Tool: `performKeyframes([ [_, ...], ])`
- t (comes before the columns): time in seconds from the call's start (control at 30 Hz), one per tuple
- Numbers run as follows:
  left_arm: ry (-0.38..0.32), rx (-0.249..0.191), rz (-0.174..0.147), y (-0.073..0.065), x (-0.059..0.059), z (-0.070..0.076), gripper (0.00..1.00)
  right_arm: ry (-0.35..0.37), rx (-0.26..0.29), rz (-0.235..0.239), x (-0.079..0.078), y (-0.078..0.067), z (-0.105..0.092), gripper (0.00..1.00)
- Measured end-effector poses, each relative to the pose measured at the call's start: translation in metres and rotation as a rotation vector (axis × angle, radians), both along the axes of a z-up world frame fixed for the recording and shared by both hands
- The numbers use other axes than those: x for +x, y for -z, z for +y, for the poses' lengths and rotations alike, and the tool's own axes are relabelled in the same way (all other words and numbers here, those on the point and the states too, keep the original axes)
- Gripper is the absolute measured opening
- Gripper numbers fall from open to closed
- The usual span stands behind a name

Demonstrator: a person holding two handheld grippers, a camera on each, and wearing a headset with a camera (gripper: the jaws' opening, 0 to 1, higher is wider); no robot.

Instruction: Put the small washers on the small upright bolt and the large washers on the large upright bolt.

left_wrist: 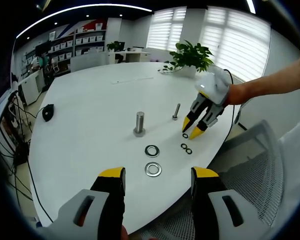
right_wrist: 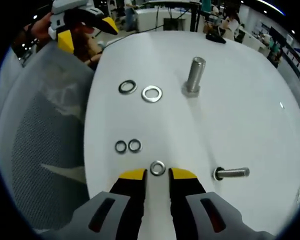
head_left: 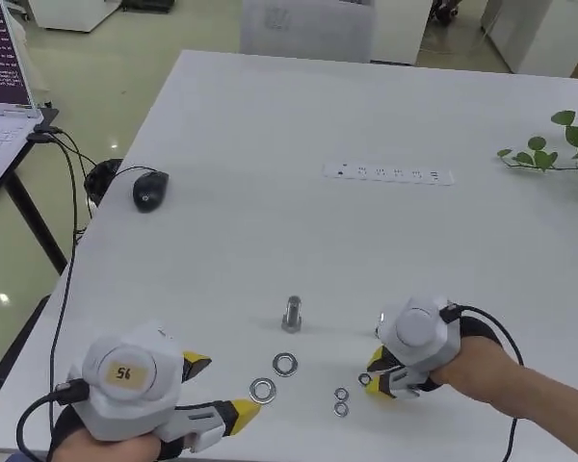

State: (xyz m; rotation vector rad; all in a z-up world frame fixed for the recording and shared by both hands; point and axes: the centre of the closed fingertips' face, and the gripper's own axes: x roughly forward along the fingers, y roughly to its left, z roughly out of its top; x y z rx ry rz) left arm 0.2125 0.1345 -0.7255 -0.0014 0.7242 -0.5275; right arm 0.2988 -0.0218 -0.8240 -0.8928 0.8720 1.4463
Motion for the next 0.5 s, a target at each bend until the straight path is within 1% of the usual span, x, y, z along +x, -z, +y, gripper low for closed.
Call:
performKeyframes([
  [0.07, 0.002, 0.001, 0.0, 0.0, 0.001, -0.001, 0.52, -0.046, -0.009, -0.028, -0.001, 0.0, 0.0, 0.19],
  [0.23, 0.011, -0.002, -0.003, 0.0, 0.003, -0.005, 0.52, -0.038, -0.01, -0.017, 0.001, 0.0, 0.0, 0.19],
  [0.37, 0.017, -0.005, -0.003, 0.0, 0.004, -0.008, 0.52, -0.056, -0.007, -0.032, 0.0, 0.0, 0.0, 0.18],
  [0.43, 0.019, -0.006, -0.004, 0.0, 0.004, -0.009, 0.52, -0.049, -0.003, -0.033, -0.001, 0.0, 0.001, 0.16],
  [0.5, 0.02, -0.007, -0.004, 0.0, 0.003, -0.01, 0.52, -0.056, -0.004, -0.047, -0.001, 0.0, 0.002, 0.15],
])
